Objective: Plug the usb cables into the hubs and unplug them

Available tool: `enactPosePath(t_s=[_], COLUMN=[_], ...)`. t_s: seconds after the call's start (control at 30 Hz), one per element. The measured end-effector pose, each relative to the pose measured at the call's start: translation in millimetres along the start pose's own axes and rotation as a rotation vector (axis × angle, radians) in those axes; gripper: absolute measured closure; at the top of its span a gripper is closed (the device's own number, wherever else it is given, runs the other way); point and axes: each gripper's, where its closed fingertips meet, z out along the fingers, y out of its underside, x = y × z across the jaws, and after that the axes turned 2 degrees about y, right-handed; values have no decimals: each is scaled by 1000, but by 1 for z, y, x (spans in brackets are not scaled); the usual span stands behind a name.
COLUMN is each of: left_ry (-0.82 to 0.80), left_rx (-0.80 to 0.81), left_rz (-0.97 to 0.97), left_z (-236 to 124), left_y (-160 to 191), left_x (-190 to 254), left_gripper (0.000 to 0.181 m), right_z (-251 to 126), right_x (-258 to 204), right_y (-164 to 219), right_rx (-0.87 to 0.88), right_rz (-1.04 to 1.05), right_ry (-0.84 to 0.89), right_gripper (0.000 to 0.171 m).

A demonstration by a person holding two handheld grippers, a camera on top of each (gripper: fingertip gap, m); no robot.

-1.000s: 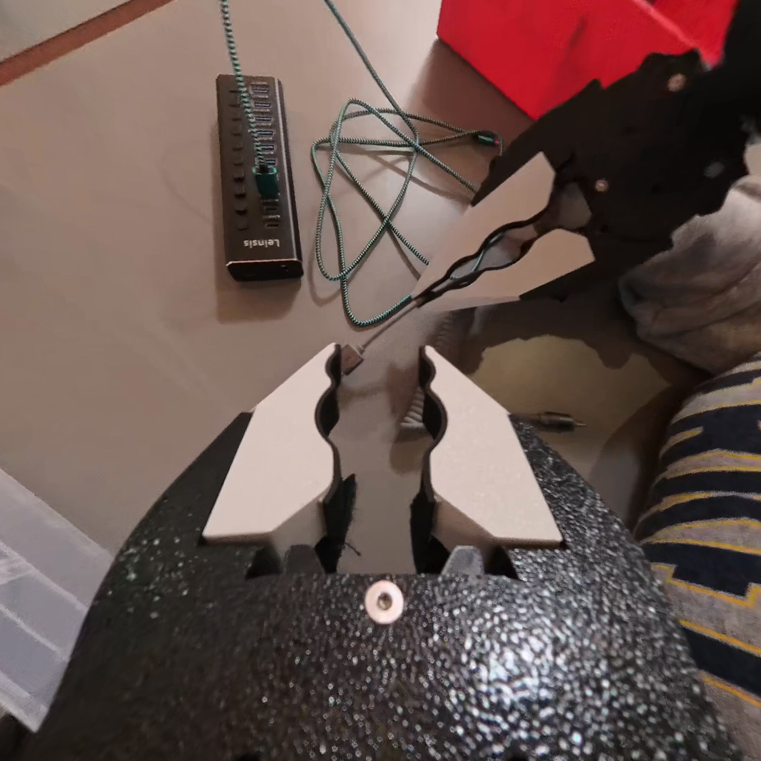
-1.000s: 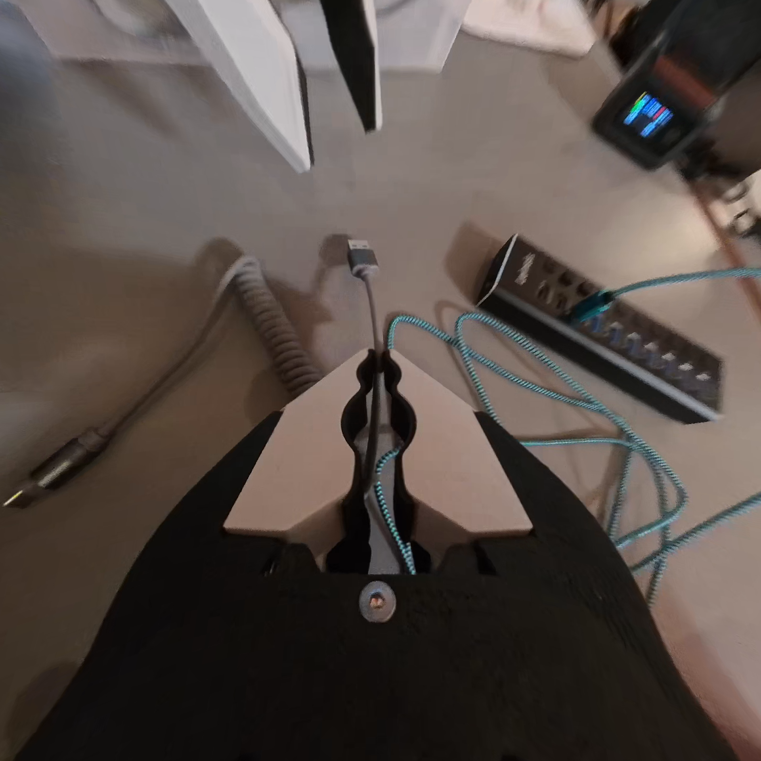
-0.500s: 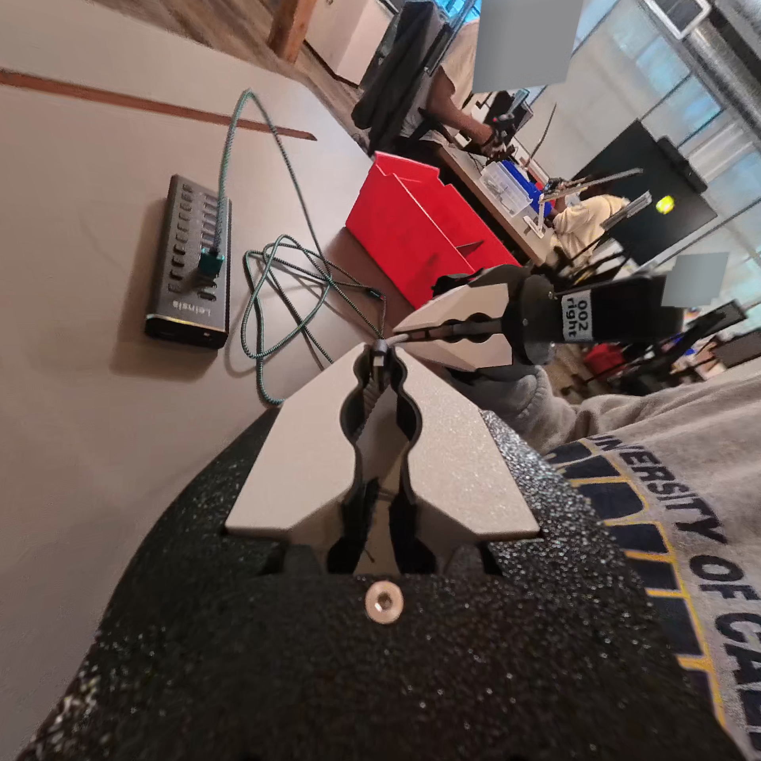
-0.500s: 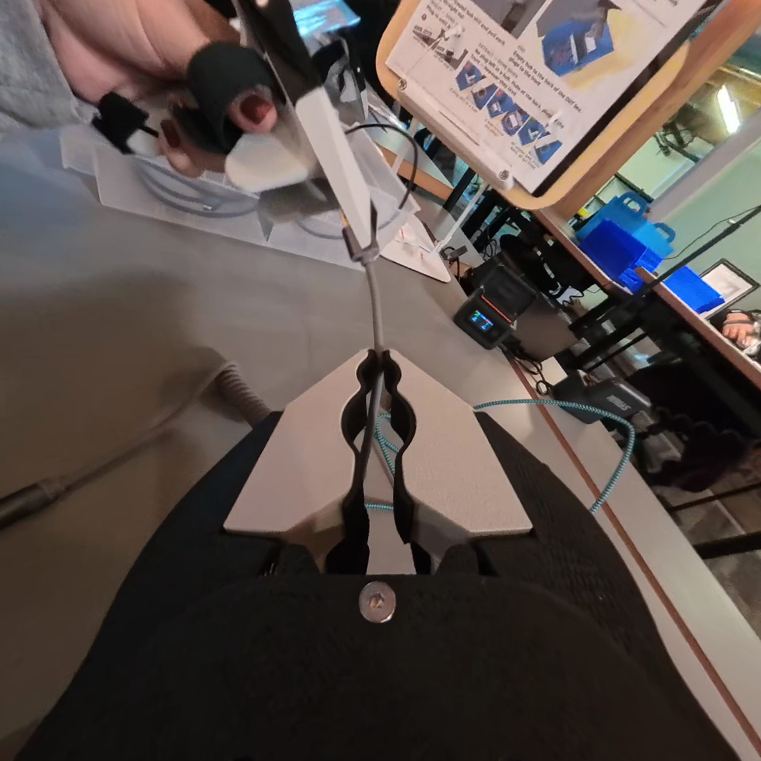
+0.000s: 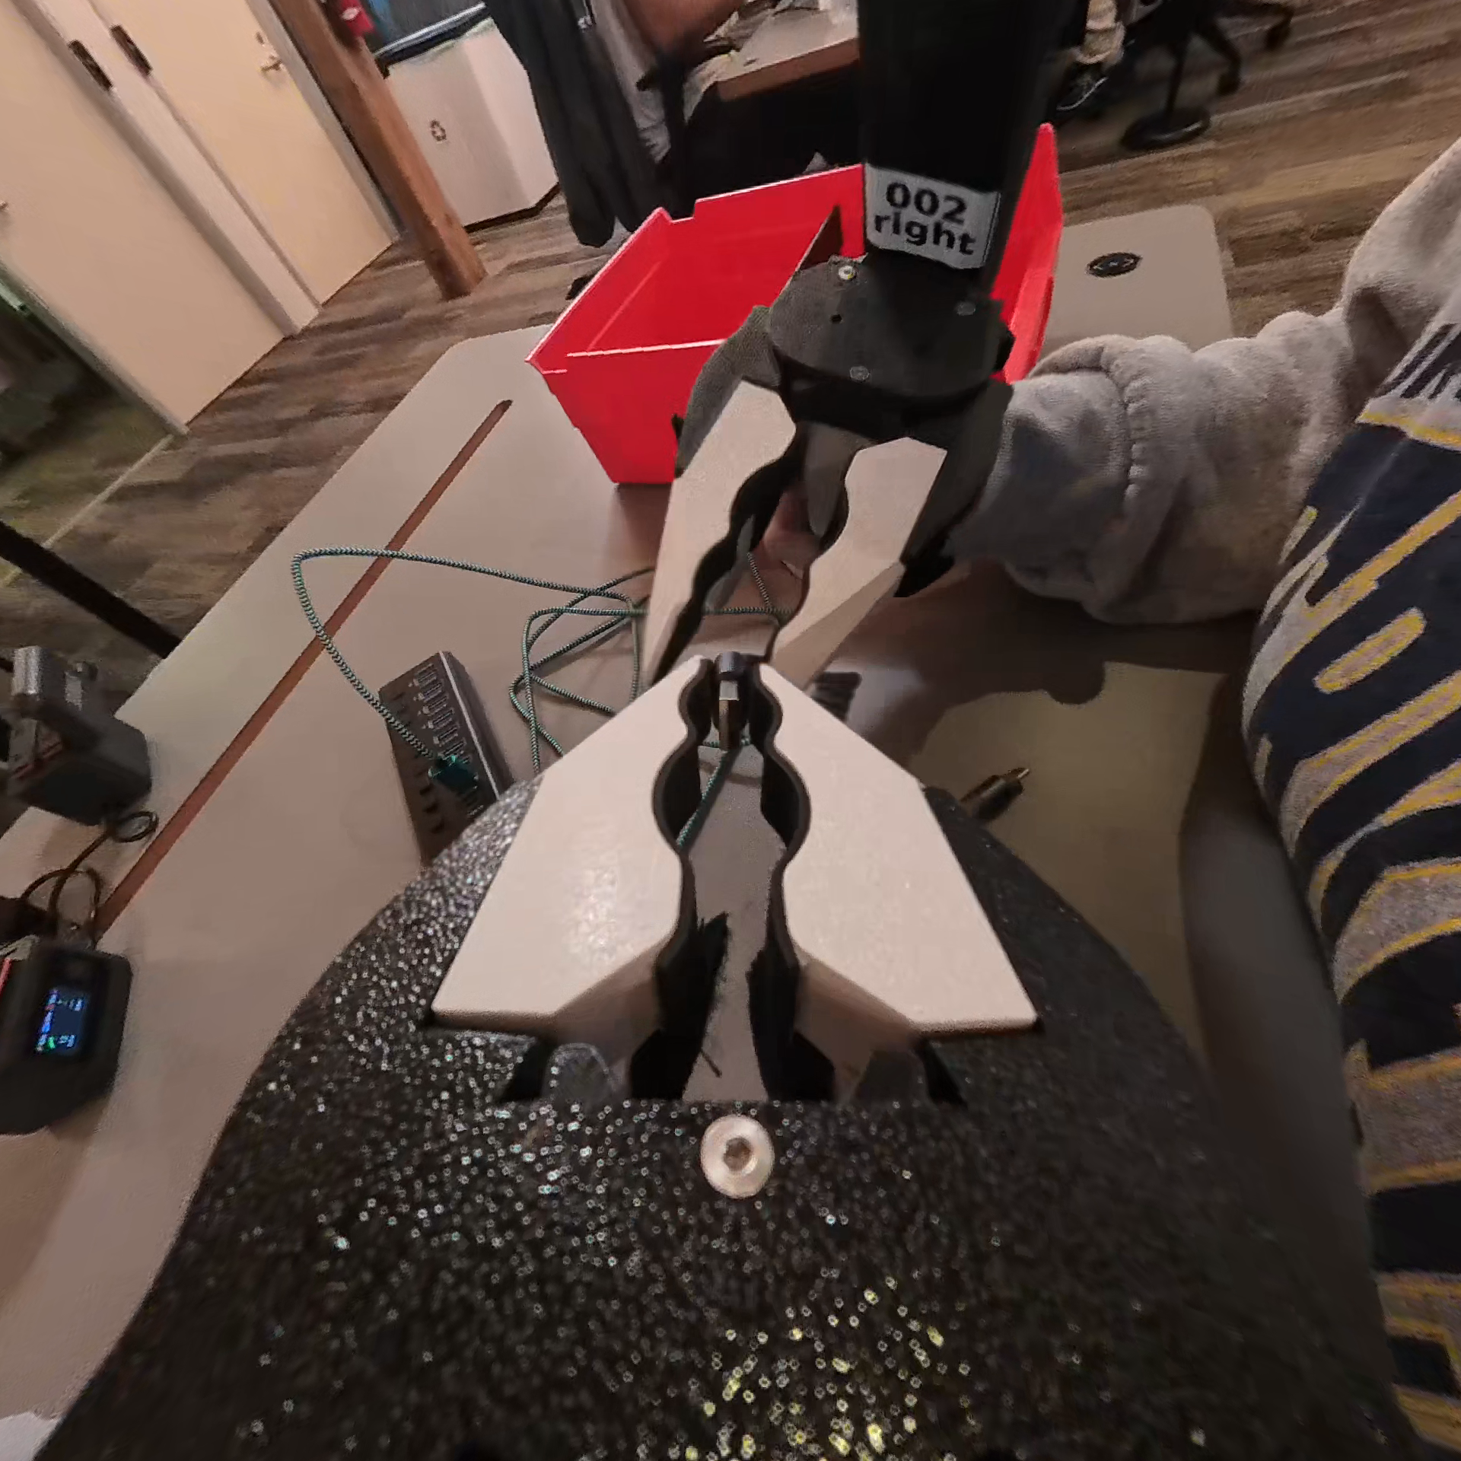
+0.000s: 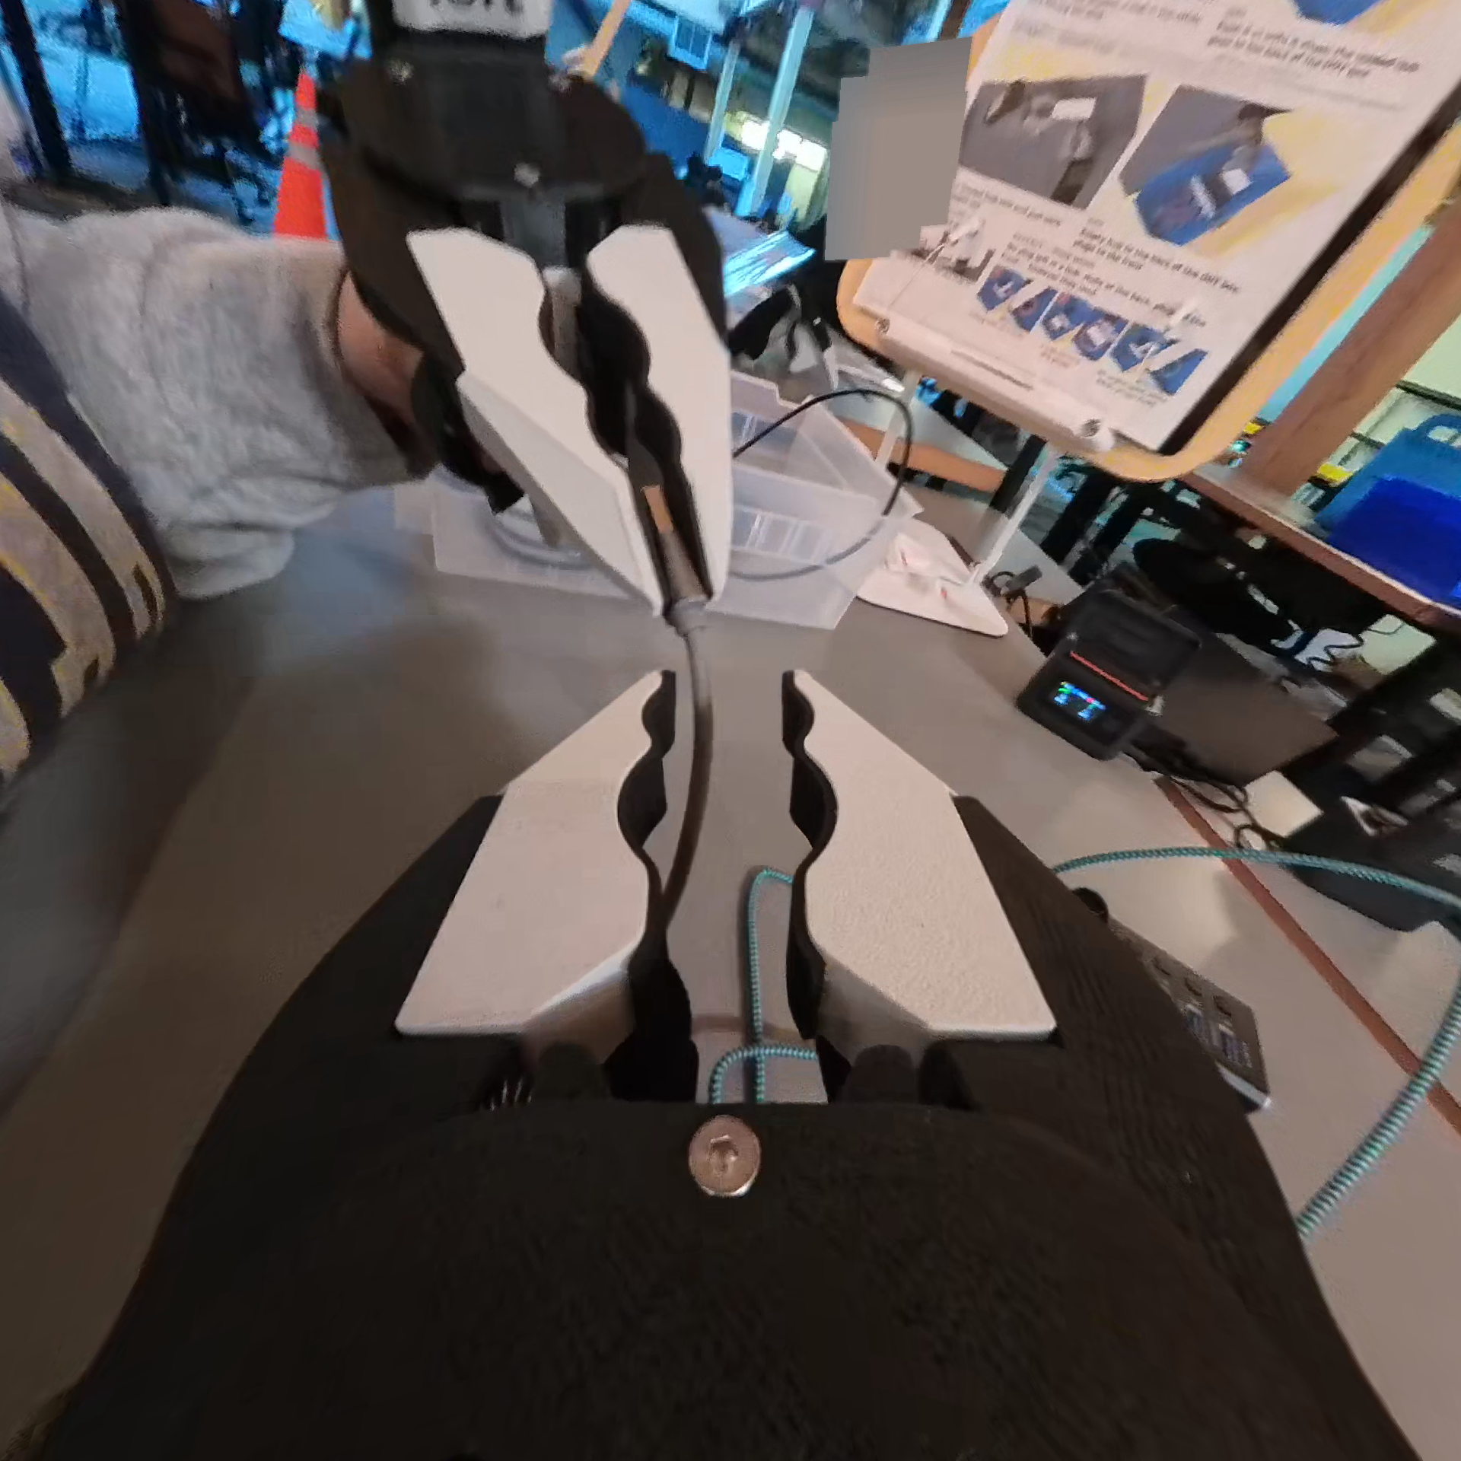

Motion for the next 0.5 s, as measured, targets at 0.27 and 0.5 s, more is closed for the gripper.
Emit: enactPosePath(t_s=[0.27,0.5], left_ry=[-15,-17], left_rx=[-64,-13], left_rz=[15,-78], left_z=[3,4], left_y=[-3,-5], left_x=[1,-5], left_gripper=[175,175], right_z=[0,-2], right_x=[-8,1], right_y=[6,5], right_rx=[-23,-37], right_rz=[3,-54], right_ry=[-62,8], right_gripper=[170,170])
